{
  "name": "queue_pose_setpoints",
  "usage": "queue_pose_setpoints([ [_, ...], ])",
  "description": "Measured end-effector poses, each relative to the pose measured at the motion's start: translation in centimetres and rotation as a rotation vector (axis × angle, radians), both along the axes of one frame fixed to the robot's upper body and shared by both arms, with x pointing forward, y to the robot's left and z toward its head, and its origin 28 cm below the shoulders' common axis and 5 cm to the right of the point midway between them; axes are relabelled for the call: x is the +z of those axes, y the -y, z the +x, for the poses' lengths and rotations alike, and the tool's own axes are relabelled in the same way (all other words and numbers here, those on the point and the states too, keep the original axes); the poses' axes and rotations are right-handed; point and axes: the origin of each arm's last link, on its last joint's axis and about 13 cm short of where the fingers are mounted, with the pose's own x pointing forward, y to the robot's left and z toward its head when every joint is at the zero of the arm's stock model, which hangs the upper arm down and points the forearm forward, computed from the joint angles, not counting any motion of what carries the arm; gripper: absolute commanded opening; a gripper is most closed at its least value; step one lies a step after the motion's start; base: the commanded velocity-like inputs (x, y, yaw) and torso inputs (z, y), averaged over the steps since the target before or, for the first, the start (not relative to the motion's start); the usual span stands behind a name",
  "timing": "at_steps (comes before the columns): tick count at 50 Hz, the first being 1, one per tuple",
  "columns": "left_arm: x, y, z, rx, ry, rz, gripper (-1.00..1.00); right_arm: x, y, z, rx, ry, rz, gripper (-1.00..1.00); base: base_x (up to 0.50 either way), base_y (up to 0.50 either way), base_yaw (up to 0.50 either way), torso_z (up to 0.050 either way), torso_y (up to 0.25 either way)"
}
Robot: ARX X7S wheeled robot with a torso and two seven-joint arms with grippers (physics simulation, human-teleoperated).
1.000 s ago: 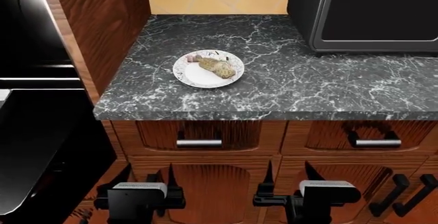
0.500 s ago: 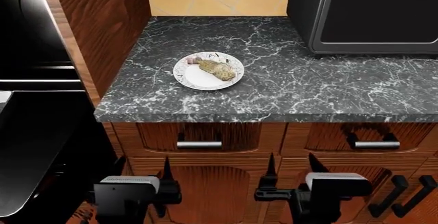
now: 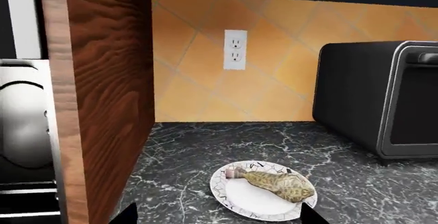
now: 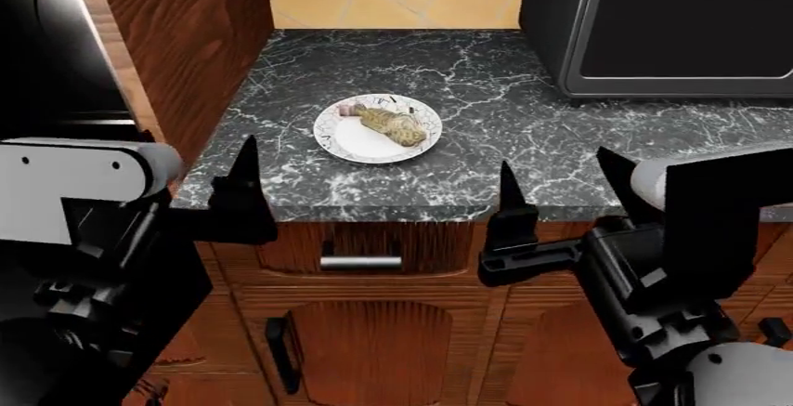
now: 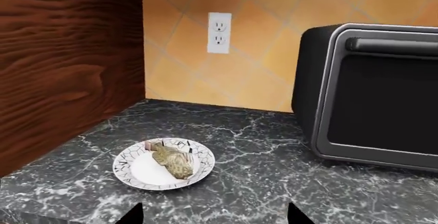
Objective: Place the fish on the rack of the oven.
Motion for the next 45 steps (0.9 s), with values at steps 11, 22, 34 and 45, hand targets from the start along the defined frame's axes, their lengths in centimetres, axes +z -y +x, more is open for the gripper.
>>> queue_pose_setpoints([
  [11, 1.4, -0.4, -0.7, -0.002, 0.041, 0.066, 1.00, 1.3, 0.3, -0.9, -0.007, 0.011, -0.110, 1.00, 0.00, 0.00, 0.00, 0.000, 0.000],
  [22, 1.9, -0.5, -1.1, -0.004, 0.060, 0.092, 1.00, 1.7, 0.6, -1.1, -0.006, 0.023, -0.147, 1.00, 0.11, 0.00, 0.00, 0.000, 0.000],
  [34, 2.0, -0.4, -1.4, -0.011, 0.066, 0.102, 1.00, 1.6, 0.7, -1.1, -0.004, 0.026, -0.159, 1.00, 0.12, 0.00, 0.00, 0.000, 0.000],
  [45, 2.0, -0.3, -1.4, -0.010, 0.066, 0.104, 1.00, 1.5, 0.8, -1.0, 0.000, 0.025, -0.164, 1.00, 0.15, 0.00, 0.00, 0.000, 0.000],
])
